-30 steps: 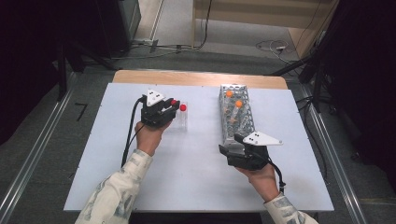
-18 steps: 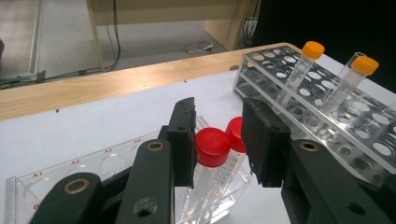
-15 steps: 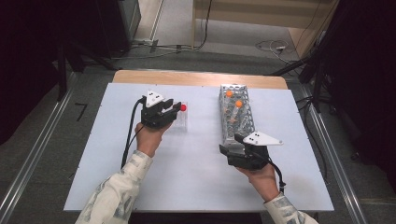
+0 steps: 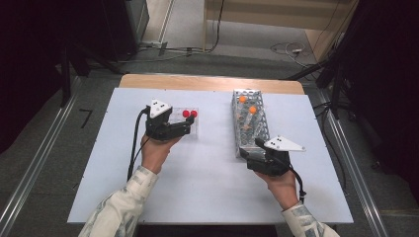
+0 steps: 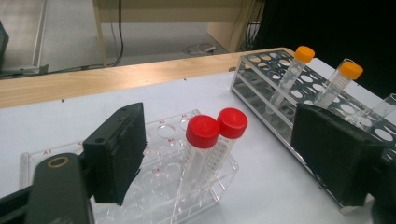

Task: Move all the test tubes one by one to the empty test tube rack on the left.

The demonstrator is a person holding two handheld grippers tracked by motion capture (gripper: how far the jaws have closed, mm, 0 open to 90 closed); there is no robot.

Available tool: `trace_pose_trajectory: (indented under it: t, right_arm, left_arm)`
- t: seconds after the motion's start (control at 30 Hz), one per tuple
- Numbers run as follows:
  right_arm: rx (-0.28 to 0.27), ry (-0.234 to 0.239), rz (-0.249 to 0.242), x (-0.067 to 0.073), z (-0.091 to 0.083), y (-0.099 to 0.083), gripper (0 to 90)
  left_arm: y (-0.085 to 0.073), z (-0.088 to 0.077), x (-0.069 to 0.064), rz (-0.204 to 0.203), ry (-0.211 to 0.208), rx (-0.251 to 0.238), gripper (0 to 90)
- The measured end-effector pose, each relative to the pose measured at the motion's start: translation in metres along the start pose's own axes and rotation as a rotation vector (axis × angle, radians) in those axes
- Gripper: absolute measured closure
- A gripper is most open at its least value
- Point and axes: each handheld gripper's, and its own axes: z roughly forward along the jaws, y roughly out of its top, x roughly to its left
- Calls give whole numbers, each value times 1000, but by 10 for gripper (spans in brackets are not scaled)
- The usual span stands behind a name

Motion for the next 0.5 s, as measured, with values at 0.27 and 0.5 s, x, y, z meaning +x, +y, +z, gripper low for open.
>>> trace_pose_trajectory:
  t: [0.27,0.5]
  right_arm:
    - [-15,-84,32,-22,4,1,339]
    - [-27,-159,60,-40,19,3,437]
  left_arm:
    - [-7,-14,-4,5,-28,4,142]
    - [-11,-17,-5,13,-36,17,142]
